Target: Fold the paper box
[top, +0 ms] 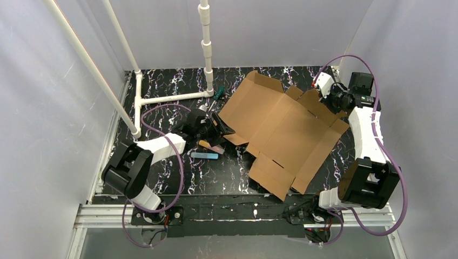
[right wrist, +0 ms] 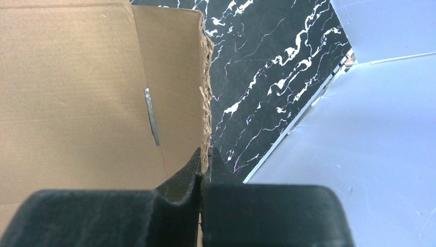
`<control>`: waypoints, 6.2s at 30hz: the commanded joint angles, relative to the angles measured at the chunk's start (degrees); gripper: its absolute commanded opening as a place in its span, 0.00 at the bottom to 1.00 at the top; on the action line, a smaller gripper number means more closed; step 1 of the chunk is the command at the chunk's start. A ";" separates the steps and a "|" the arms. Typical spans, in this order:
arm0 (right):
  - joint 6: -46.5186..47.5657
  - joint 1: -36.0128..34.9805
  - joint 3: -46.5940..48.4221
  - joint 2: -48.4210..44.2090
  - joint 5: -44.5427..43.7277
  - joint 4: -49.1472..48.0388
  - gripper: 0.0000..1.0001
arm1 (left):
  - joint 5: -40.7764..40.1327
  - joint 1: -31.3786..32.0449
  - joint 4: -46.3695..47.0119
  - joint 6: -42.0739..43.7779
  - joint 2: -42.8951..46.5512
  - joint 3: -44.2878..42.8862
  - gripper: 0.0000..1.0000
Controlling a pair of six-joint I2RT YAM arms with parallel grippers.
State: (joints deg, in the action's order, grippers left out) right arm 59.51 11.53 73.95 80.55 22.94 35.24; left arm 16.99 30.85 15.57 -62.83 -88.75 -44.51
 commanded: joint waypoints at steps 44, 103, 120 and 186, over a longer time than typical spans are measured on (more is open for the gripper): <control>-17.75 -34.21 13.48 23.69 -29.57 -7.05 0.01 | -24.40 6.55 -14.19 15.11 45.01 23.28 0.00; -20.19 -14.59 -10.18 9.67 6.58 18.75 0.69 | -39.78 10.07 -22.90 30.54 36.65 5.14 0.00; -32.77 -8.70 -3.58 13.88 -6.17 -2.96 0.01 | -26.89 10.35 -7.43 32.94 31.18 5.94 0.00; -19.87 -2.51 0.13 12.39 2.31 4.96 0.61 | -20.73 13.21 3.43 53.20 24.50 9.74 0.00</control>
State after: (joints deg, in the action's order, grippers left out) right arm 33.15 8.12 74.11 98.08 26.35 34.33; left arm -1.96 43.72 18.63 -11.88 -65.78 -35.03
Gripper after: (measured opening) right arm 0.569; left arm 0.019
